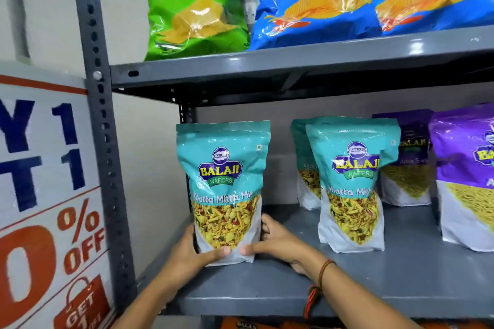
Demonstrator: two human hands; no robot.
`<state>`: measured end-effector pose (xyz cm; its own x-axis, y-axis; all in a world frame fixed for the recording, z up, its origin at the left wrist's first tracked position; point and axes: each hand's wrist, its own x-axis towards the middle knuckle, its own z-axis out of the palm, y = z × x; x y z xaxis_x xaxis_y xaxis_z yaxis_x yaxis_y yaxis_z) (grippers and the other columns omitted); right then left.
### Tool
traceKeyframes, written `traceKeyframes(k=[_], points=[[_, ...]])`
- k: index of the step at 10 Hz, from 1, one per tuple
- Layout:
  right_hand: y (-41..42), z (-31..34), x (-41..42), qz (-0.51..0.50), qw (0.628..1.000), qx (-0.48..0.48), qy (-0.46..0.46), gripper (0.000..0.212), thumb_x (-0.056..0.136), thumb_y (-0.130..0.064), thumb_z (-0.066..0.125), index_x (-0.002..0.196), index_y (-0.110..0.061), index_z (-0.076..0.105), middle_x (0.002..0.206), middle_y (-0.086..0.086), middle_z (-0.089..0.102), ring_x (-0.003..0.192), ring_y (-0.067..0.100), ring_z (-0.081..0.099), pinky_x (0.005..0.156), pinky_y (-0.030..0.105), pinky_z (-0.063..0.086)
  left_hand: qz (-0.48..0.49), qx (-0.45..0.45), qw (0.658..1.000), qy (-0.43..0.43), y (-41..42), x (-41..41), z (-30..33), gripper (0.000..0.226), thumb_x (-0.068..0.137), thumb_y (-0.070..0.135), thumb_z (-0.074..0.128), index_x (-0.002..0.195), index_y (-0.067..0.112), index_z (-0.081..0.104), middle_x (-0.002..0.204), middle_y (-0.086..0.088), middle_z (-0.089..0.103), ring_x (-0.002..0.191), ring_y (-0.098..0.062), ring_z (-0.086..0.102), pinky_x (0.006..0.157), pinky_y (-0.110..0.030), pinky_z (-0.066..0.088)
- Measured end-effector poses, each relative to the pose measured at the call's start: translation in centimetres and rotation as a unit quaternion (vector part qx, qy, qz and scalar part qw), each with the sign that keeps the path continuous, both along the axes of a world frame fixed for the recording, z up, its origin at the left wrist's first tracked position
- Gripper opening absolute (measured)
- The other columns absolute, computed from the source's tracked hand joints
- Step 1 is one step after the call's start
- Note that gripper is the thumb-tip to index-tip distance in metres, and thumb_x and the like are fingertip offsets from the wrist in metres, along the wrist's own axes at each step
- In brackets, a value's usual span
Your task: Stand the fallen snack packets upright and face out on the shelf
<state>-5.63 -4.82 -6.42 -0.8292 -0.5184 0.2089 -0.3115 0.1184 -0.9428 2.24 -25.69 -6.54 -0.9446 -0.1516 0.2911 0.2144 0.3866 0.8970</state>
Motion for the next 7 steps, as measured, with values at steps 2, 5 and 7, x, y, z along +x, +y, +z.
traceKeyframes(k=[2,5,7], points=[[0.8,0.1,0.8,-0.016,1.0,-0.004,-0.012,0.074,0.062,-0.015,0.088,0.126,-0.021,0.052,0.126,-0.001,0.066,0.118,0.013,0.062,0.106,0.039,0.048,0.012,-0.05,0.999,-0.008,-0.2,-0.1,-0.4,0.095,0.046,0.062,0.085,0.13,0.037,0.045,0.122,0.019,0.064,0.109,-0.005,0.062,0.096,-0.03,0.049],[1.1,0.1,1.6,-0.036,0.999,0.016,-0.017,0.074,0.067,-0.014,0.085,0.132,-0.024,0.049,0.131,0.001,0.063,0.118,0.013,0.062,0.106,0.037,0.047,0.037,-0.125,0.991,-0.004,0.2,-0.1,-0.5,0.101,0.05,0.075,0.073,0.137,0.039,0.036,0.135,0.014,0.06,0.116,-0.014,0.061,0.09,-0.027,0.049],[2.8,0.5,4.2,-0.125,0.991,0.046,-0.018,0.101,0.069,-0.033,0.084,0.149,-0.025,0.023,0.147,0.005,0.039,0.137,0.021,0.041,0.109,0.035,0.041,0.171,-0.117,0.976,0.064,1.0,1.6,-0.4,0.118,0.048,0.073,0.076,0.146,0.027,0.027,0.151,-0.003,0.046,0.132,-0.029,0.051,0.104,-0.046,0.046]])
